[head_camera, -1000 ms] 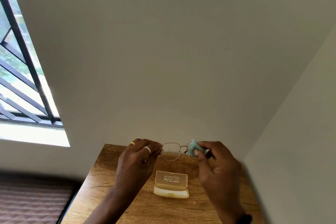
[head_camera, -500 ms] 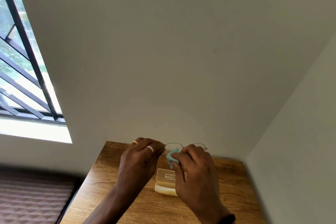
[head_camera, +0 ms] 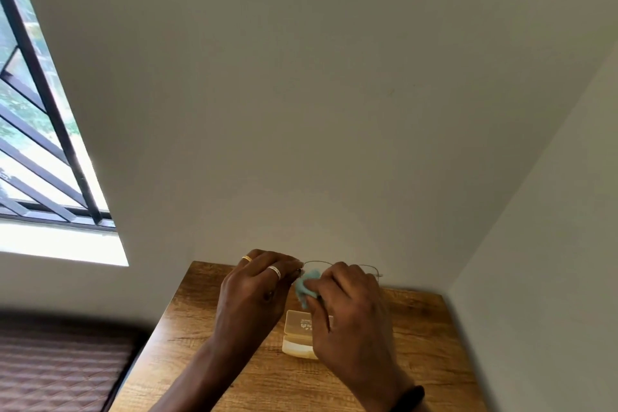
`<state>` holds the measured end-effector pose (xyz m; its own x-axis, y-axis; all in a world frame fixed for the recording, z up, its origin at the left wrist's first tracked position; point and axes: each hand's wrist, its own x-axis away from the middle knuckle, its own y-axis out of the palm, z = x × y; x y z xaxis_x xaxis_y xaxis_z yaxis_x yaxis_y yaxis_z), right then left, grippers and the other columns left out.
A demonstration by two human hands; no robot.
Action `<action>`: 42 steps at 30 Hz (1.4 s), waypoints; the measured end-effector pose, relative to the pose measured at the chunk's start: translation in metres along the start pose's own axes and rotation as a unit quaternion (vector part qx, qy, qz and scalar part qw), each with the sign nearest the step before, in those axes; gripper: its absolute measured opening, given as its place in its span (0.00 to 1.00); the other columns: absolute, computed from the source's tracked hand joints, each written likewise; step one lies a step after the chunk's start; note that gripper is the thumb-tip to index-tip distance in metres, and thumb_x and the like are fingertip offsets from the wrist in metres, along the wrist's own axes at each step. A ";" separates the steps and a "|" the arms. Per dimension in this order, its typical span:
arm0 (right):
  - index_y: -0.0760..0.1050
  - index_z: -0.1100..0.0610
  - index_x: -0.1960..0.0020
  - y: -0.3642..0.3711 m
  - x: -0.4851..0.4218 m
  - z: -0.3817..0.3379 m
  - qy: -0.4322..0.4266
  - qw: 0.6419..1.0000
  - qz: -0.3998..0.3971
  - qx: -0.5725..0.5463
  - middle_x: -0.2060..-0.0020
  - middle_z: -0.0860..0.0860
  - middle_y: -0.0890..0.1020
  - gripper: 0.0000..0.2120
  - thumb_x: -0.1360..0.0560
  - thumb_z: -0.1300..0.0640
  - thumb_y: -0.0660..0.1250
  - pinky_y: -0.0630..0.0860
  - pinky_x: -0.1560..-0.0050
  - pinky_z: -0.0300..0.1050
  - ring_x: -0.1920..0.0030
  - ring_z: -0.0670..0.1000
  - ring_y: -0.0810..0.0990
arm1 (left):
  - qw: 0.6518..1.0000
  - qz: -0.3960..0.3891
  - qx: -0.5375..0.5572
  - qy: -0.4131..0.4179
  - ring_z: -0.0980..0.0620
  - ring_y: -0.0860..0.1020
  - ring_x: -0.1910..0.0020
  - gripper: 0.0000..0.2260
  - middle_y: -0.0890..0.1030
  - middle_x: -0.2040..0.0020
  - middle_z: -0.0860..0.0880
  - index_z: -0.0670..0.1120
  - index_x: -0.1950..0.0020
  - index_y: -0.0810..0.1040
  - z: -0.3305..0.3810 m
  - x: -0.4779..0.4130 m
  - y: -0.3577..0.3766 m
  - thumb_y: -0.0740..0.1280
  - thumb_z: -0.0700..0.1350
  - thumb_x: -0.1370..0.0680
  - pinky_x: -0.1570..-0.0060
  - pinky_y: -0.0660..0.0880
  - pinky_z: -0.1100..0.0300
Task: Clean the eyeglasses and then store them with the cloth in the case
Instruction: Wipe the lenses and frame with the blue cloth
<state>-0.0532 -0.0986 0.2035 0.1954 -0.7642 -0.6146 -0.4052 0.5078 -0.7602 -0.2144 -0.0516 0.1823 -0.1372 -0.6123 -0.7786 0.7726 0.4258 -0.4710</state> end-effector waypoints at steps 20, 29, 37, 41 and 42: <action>0.80 0.51 0.49 -0.001 0.005 0.000 -0.005 1.000 -0.018 0.010 0.55 0.45 0.77 0.09 0.29 0.52 0.73 0.74 0.57 0.38 0.55 0.44 0.73 | 1.000 0.009 0.012 -0.006 0.54 0.82 0.53 0.09 0.86 0.54 0.51 0.43 0.51 0.86 -0.003 0.004 -0.002 0.68 0.45 0.24 0.62 0.81 0.55; 0.80 0.53 0.50 -0.009 -0.017 0.012 0.047 0.998 0.037 0.015 0.57 0.45 0.77 0.08 0.29 0.55 0.73 0.75 0.58 0.42 0.56 0.45 0.73 | 1.000 -0.003 0.028 -0.010 0.53 0.82 0.52 0.08 0.85 0.52 0.51 0.43 0.50 0.86 0.000 0.005 0.001 0.70 0.44 0.25 0.61 0.81 0.54; 0.80 0.50 0.48 -0.005 0.011 0.000 0.030 0.999 -0.016 -0.039 0.54 0.43 0.78 0.09 0.27 0.50 0.69 0.75 0.55 0.37 0.54 0.42 0.74 | 0.999 0.020 0.033 -0.027 0.54 0.82 0.52 0.06 0.86 0.53 0.50 0.42 0.51 0.86 -0.002 0.006 -0.008 0.71 0.42 0.26 0.57 0.80 0.59; 0.82 0.53 0.50 -0.029 0.024 0.030 0.126 0.981 0.076 -0.128 0.56 0.43 0.80 0.07 0.27 0.54 0.72 0.77 0.58 0.35 0.57 0.42 0.79 | 0.998 0.034 0.027 -0.041 0.57 0.81 0.52 0.05 0.86 0.54 0.50 0.41 0.54 0.86 -0.002 0.010 -0.017 0.73 0.39 0.28 0.48 0.70 0.74; 0.83 0.55 0.50 -0.036 0.023 0.039 0.147 0.975 0.106 -0.127 0.57 0.45 0.81 0.06 0.28 0.57 0.74 0.76 0.58 0.31 0.58 0.43 0.80 | 0.998 0.035 0.028 -0.042 0.57 0.81 0.52 0.05 0.86 0.54 0.50 0.41 0.54 0.86 -0.002 0.011 -0.017 0.74 0.38 0.29 0.48 0.70 0.74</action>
<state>0.0005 -0.1193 0.2085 -0.1657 -0.7524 -0.6375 -0.6242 0.5805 -0.5228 -0.2307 -0.0643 0.1810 -0.0320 -0.6371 -0.7701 0.8122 0.4325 -0.3915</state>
